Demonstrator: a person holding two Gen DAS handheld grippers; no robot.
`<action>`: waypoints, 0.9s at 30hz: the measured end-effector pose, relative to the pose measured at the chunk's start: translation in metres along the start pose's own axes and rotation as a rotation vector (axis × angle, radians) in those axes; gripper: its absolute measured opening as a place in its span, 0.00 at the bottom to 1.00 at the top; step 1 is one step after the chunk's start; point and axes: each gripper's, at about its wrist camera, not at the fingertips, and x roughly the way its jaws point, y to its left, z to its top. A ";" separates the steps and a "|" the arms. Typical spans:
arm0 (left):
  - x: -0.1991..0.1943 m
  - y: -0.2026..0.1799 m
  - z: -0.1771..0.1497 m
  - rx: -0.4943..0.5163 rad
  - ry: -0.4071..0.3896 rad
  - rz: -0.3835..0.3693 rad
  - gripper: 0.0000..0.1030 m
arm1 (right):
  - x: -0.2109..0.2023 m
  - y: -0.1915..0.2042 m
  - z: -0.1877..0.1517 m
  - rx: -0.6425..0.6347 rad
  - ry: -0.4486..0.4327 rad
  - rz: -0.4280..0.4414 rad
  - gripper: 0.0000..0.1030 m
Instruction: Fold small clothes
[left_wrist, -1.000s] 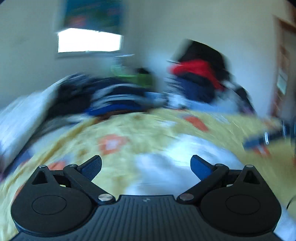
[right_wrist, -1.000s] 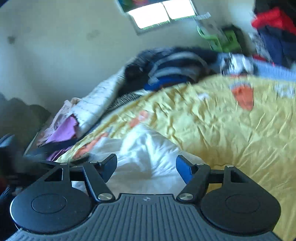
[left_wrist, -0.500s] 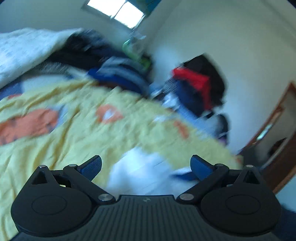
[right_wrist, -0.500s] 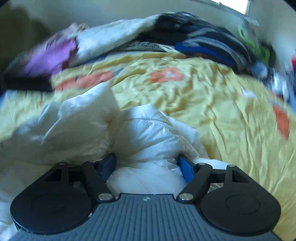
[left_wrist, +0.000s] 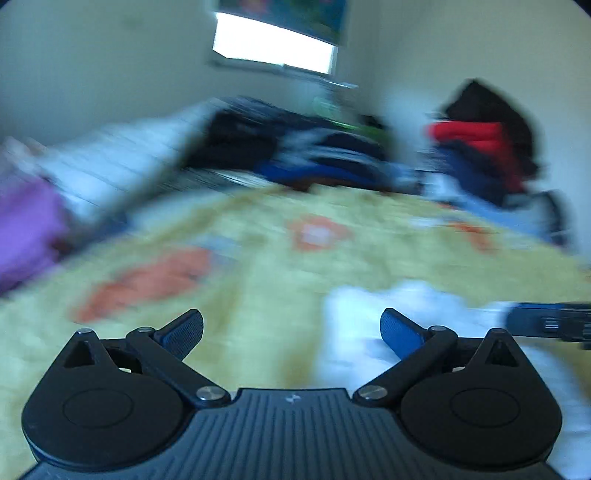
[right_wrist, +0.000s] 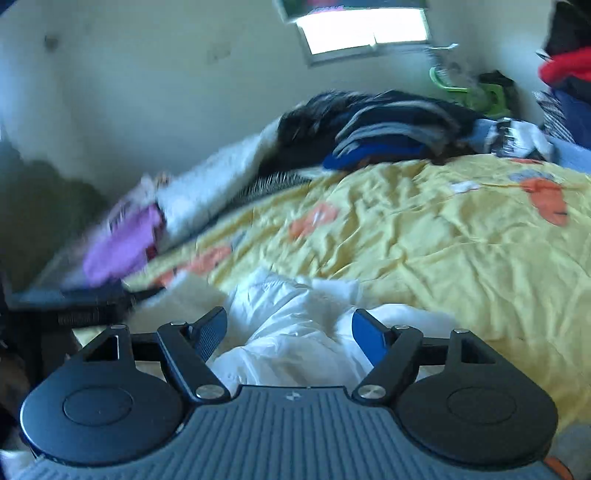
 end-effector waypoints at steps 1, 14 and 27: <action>0.005 -0.003 0.002 -0.013 0.011 -0.052 1.00 | -0.005 -0.001 -0.001 0.014 0.021 0.004 0.77; 0.083 -0.080 0.002 0.290 0.075 -0.146 1.00 | 0.017 0.021 -0.024 -0.158 0.157 -0.104 0.86; 0.016 -0.096 0.009 0.535 -0.162 0.059 1.00 | -0.041 0.042 -0.024 -0.174 0.044 -0.153 0.83</action>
